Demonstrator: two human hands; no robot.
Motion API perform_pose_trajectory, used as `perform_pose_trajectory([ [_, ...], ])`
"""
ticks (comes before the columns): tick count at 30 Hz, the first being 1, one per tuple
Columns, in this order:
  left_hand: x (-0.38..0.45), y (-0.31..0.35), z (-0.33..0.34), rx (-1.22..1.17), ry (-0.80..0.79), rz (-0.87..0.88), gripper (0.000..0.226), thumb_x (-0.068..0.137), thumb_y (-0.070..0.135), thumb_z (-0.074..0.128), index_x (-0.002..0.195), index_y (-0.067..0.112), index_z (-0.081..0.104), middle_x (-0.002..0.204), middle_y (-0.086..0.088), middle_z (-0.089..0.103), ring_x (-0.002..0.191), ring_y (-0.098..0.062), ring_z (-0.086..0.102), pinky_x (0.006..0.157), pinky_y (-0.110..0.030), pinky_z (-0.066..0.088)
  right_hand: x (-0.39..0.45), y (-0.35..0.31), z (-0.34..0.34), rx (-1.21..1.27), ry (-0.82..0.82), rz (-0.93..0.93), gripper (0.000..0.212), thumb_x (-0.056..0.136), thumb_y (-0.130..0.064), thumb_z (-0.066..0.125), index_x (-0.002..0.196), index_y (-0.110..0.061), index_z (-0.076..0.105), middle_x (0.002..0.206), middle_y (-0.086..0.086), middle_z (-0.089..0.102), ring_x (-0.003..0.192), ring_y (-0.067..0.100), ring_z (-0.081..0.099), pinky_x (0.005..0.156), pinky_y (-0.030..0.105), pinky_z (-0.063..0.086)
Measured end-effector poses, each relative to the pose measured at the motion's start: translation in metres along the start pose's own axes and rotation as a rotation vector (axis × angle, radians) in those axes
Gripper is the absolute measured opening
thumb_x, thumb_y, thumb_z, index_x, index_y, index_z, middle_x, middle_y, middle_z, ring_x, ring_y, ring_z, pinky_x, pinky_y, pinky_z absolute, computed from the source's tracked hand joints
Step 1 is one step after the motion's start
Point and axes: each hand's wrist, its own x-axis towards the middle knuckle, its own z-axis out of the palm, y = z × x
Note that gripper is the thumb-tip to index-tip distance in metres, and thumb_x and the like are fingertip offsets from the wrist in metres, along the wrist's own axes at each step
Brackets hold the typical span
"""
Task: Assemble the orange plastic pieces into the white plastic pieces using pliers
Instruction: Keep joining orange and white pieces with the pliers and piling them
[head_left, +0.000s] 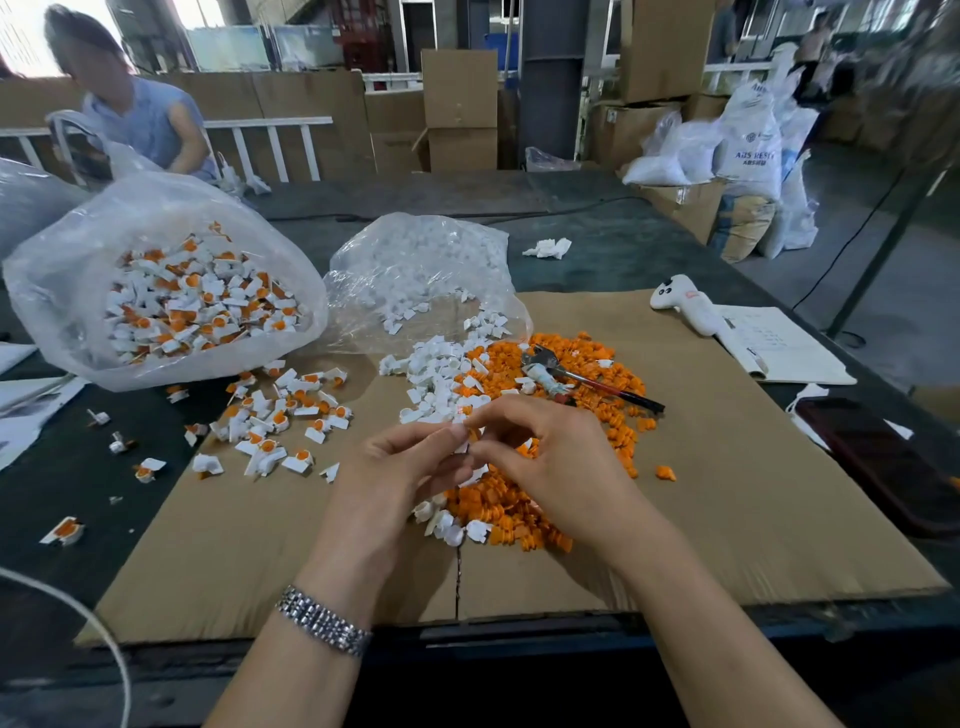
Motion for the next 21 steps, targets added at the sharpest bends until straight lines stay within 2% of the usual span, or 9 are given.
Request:
perform_pose_trajectory([
  [6,0.002,0.0,0.001,-0.067,-0.009,-0.073,0.014,0.069,0.02,0.083,0.08,0.011,0.084,0.078,-0.013,0.076,0.065,-0.016,0.073,0.06,-0.019,0.057,0.0,0.007,0.004,0.063,0.024,-0.009,0.016,0.089,-0.025,0.075,0.104,-0.02,0.072,0.088,-0.012,0.07,0.087,0.005,0.067,0.083,0.031,0.057],
  [13,0.001,0.002,0.0,-0.134,-0.038,-0.086,0.02,0.057,0.012,0.088,0.076,0.012,0.083,0.083,-0.02,0.077,0.071,-0.026,0.077,0.062,-0.022,0.06,0.001,0.016,0.003,0.163,0.058,0.003,0.016,0.087,-0.023,0.077,0.103,-0.019,0.073,0.087,-0.01,0.071,0.087,0.008,0.068,0.083,0.027,0.056],
  [21,0.003,0.007,0.0,-0.099,-0.071,-0.093,0.019,0.057,0.014,0.089,0.074,0.013,0.081,0.086,-0.021,0.077,0.075,-0.028,0.078,0.063,-0.023,0.061,0.003,0.018,-0.001,0.145,0.027,-0.008,0.016,0.087,-0.021,0.076,0.103,-0.018,0.074,0.088,-0.011,0.071,0.088,0.004,0.067,0.083,0.019,0.054],
])
